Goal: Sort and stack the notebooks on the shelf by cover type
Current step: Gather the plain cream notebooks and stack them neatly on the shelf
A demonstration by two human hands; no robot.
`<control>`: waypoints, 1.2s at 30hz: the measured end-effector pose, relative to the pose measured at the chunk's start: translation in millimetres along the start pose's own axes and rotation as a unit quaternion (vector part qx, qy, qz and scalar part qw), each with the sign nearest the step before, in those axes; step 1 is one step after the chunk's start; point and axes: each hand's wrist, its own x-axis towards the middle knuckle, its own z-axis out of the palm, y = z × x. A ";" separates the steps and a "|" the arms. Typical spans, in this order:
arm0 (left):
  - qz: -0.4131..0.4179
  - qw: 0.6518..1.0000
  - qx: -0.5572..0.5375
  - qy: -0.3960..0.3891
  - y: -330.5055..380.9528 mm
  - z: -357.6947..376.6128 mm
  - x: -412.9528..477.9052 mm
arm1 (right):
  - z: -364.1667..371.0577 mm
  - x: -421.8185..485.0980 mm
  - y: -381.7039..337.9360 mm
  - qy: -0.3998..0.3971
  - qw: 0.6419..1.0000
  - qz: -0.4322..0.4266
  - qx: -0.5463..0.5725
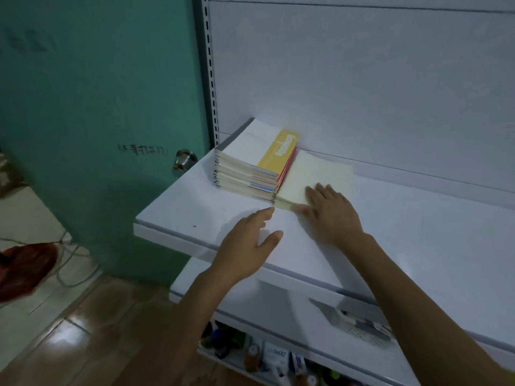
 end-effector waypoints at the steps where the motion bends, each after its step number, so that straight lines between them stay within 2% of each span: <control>1: 0.000 1.000 -0.019 -0.012 -5.0 -3.9 7.7 | -0.7 -3.4 -2.5 -0.003 1.000 0.010 0.000; 3: 0.002 0.998 -0.055 -0.028 -15.3 -11.9 20.7 | -2.5 -10.9 -6.7 0.000 0.999 0.029 0.015; 6: 0.004 0.995 -0.072 -0.063 -26.9 -19.6 35.7 | -6.7 -30.2 -15.3 0.047 0.993 0.078 0.075; 11: -0.036 0.976 -0.148 -0.152 -16.9 -29.2 46.2 | -4.9 -74.2 -50.8 0.129 0.960 0.167 0.183; 14: -0.024 0.969 -0.126 -0.209 -6.4 -31.9 50.9 | 5.3 -96.7 -75.9 0.120 0.967 0.148 0.170; 17: -0.003 0.966 -0.108 -0.234 -1.5 -22.3 49.1 | 14.1 -112.7 -91.5 0.126 0.984 0.106 0.073; 19: 0.044 0.974 -0.057 -0.213 -1.9 -17.1 46.0 | 12.5 -114.1 -93.0 0.122 0.985 0.095 0.072; 21: 0.080 0.981 -0.062 -0.167 -5.9 -17.5 43.7 | 5.1 -109.8 -90.8 0.127 0.975 0.104 0.149; 24: 0.076 0.981 -0.147 -0.099 -21.7 -22.8 44.0 | -8.9 -95.6 -78.3 0.238 0.922 0.140 0.272; 26: 0.048 0.969 -0.238 -0.041 -31.2 -26.9 45.3 | -15.3 -79.7 -65.9 0.313 0.892 0.165 0.282; 28: 0.024 0.945 -0.325 0.016 -33.5 -29.7 47.8 | -19.9 -57.9 -52.7 0.330 0.885 0.199 0.262; 29: 0.013 0.934 -0.355 0.041 -32.9 -30.5 49.3 | -21.9 -45.9 -46.5 0.311 0.894 0.212 0.245; 31: -0.009 0.912 -0.402 0.075 -30.1 -31.8 51.6 | -24.4 -23.3 -35.5 0.230 0.933 0.198 0.193; 34: -0.023 0.899 -0.427 0.092 -29.3 -33.0 52.6 | -17.9 4.7 -26.0 0.037 0.994 0.080 0.065; 36: -0.015 0.899 -0.430 0.088 -29.3 -32.6 52.1 | -5.5 8.6 -26.5 -0.030 0.999 0.030 -0.012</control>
